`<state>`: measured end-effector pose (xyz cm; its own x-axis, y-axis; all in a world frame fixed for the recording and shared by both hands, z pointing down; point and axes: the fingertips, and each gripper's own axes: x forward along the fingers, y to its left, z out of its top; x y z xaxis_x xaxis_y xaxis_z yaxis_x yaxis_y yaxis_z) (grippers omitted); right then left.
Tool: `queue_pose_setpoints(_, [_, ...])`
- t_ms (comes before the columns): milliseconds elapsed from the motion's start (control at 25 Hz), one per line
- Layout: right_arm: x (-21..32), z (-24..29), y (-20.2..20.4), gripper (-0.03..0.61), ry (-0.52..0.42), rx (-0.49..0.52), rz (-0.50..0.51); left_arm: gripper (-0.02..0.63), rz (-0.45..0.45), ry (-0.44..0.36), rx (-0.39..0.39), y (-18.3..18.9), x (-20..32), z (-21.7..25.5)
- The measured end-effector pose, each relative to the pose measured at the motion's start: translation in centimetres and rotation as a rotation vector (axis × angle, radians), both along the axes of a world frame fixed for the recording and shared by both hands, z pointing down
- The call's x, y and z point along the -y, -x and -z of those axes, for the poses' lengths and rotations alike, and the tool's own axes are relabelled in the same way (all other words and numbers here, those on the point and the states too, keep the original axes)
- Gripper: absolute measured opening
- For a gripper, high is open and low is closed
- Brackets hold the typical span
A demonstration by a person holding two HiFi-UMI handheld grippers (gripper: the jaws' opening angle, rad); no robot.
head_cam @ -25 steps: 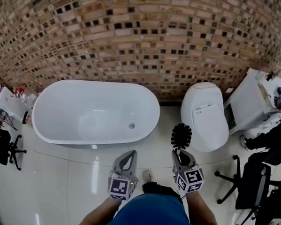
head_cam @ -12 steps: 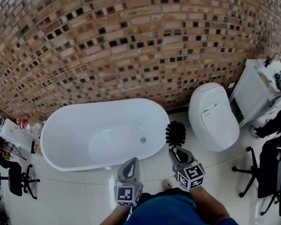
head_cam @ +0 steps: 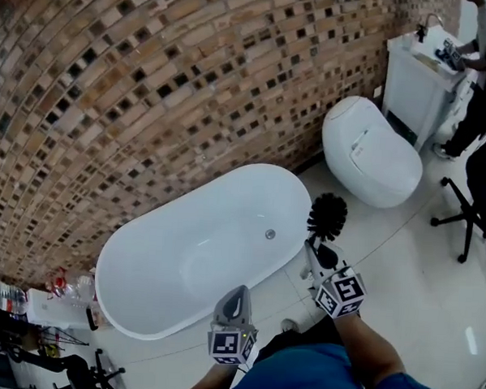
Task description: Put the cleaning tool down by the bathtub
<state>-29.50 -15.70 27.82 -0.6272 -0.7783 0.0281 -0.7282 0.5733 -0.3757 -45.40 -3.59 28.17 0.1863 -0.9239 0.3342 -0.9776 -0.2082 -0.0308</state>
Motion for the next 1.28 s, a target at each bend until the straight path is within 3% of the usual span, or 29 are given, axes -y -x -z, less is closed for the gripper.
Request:
queue_pose_setpoints(80, [-0.8, -0.6, -0.2, 0.061, -0.001, 0.04, -0.081, -0.002, -0.039, 0.024, 0.002, 0.7, -0.3, -1.1])
queue_pose_setpoints(200, [-1.8, -2.6, -0.5, 0.06, -0.022, -0.029, -0.161, -0.002, -0.091, 0.051, 0.001, 0.5, -0.6, -2.9])
queue_pose_setpoints(280, [-2.2, -4.6, -0.8, 0.06, 0.011, -0.042, -0.171, -0.002, -0.113, 0.057, -0.014, -0.5, -0.7, -3.8])
queue_pose_setpoints(520, [-1.1, -16.2, -3.2, 0.061, 0.462, 0.374, -0.246, -0.002, -0.15, 0.108, -0.063, -4.7, 0.1, -9.8])
queue_pose_setpoints(640, [-2.1, -24.0, -3.1, 0.061, 0.672, 0.449, -0.281, -0.002, -0.144, 0.124, -0.072, -6.2, 1.3, -14.9])
queue_pose_setpoints(800, [-2.5, -31.9, -1.9, 0.061, 0.827, 0.48, -0.297, -0.002, -0.112, 0.13, -0.06, -6.1, 3.8, -21.3])
queue_pose_setpoints(1000, [-1.0, -40.2, -1.1, 0.063, 0.913, 0.432, -0.314, -0.002, -0.079, 0.116, -0.083, -6.1, 5.9, -26.6])
queue_pose_setpoints(1280, [1.1, -50.9, 0.9, 0.063, 1.042, 0.428, -0.319, -0.002, -0.044, 0.161, -0.089, -5.0, 7.3, -34.9])
